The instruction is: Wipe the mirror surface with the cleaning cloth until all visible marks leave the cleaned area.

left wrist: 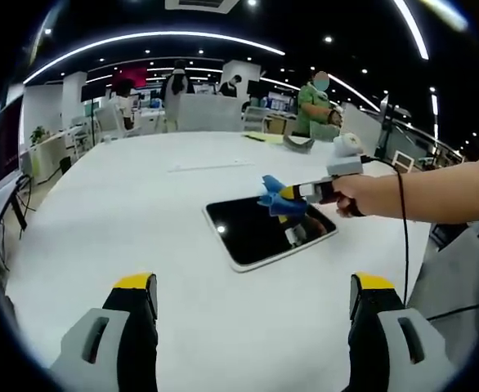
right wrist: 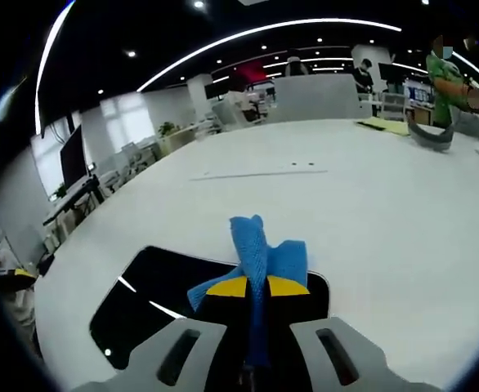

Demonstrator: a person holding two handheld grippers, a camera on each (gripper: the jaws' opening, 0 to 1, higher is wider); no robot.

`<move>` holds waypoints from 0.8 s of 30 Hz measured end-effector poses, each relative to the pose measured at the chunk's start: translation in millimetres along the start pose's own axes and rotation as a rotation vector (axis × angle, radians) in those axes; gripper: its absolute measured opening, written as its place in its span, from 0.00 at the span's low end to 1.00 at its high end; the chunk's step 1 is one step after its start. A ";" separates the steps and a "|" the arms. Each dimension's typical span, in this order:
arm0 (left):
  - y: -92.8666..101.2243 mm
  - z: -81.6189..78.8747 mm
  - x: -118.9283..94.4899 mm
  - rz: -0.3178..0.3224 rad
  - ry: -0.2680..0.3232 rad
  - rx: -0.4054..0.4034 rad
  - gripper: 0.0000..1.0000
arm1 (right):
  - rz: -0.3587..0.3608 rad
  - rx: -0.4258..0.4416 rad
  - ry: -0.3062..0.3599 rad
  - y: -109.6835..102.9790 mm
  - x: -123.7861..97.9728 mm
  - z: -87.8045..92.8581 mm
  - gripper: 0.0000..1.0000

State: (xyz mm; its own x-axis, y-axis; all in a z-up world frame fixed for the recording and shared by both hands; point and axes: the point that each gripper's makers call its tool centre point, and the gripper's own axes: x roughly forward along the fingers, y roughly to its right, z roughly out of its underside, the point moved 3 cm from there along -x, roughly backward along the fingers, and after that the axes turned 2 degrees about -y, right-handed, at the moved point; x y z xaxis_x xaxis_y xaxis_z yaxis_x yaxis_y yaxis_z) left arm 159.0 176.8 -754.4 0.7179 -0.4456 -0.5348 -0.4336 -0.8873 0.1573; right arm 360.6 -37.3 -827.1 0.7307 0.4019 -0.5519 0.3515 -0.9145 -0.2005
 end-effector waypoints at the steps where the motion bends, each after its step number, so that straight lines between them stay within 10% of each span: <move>1: 0.2 -0.2 0.2 0.000 0.000 0.000 0.99 | 0.003 0.001 0.000 1.6 -1.7 -0.1 0.02; 24: 4.7 -3.4 4.9 0.016 -0.003 0.009 0.99 | 0.017 0.003 -0.001 25.1 12.4 0.4 0.02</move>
State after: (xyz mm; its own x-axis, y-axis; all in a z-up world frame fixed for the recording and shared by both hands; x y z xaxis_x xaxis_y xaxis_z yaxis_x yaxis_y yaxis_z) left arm 162.3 170.1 -753.5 0.7096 -0.4592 -0.5344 -0.4495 -0.8791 0.1586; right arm 378.2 -55.3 -839.3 0.7359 0.3859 -0.5564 0.3370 -0.9214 -0.1934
